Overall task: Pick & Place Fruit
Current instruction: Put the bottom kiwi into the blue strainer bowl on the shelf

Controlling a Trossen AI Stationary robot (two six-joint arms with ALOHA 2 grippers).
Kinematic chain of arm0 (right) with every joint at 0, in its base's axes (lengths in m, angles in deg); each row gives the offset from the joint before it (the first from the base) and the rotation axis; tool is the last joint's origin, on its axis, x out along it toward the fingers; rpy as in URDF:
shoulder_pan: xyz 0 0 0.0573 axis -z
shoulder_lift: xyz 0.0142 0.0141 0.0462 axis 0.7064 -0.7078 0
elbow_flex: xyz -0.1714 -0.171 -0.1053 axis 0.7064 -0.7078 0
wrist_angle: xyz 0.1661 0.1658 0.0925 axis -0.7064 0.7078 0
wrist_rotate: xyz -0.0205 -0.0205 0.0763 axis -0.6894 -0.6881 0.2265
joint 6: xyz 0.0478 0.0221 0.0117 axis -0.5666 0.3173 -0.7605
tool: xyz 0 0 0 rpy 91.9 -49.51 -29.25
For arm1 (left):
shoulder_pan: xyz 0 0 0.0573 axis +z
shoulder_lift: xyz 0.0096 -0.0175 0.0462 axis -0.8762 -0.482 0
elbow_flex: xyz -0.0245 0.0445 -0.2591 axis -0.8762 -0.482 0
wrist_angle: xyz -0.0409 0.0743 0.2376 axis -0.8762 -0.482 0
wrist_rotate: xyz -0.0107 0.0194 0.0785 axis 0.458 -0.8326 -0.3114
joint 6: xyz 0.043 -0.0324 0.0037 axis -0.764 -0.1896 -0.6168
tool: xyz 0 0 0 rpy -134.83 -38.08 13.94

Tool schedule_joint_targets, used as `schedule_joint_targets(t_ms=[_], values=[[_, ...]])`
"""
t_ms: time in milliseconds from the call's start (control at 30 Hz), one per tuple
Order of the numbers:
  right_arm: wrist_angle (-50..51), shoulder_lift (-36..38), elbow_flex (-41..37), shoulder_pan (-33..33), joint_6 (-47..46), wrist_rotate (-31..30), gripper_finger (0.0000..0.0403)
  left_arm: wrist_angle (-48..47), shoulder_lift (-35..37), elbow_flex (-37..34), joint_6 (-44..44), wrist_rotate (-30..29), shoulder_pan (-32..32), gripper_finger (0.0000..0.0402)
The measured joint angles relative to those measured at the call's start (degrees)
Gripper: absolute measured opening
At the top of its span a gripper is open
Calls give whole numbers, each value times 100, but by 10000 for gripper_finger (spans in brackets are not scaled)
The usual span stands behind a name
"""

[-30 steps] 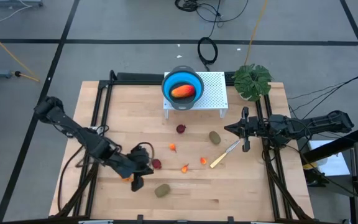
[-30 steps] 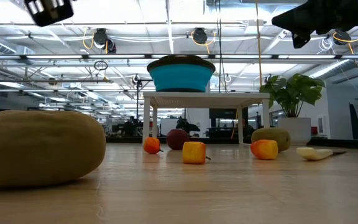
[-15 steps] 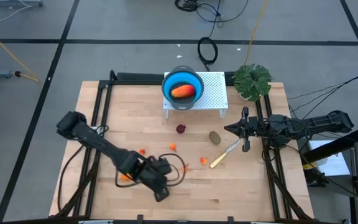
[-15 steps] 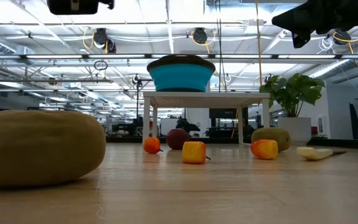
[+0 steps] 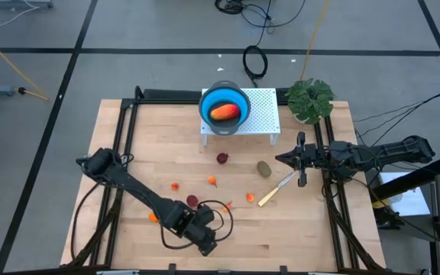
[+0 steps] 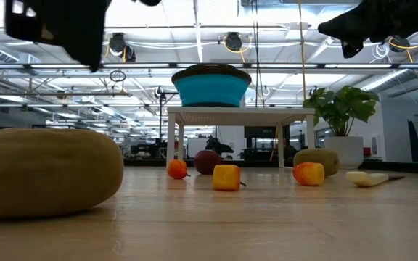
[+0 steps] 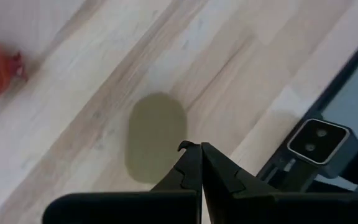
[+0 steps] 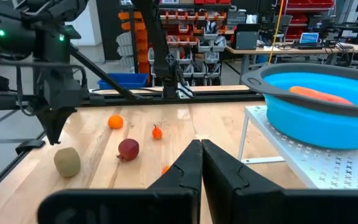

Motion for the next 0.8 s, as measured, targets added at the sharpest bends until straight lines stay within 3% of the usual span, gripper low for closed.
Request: schedule_joint_targets(t_ms=[433, 600, 800], values=[[3, 0, 0, 1, 0, 0, 4, 102, -1, 0, -6, -413, -100, 12], [5, -1, 0, 0, 0, 1, 4, 111, -1, 0, 144, -411, -103, 60], [6, 0, 2, -1, 2, 0, 4, 119, -1, -96, 347, -393, -112, 157]])
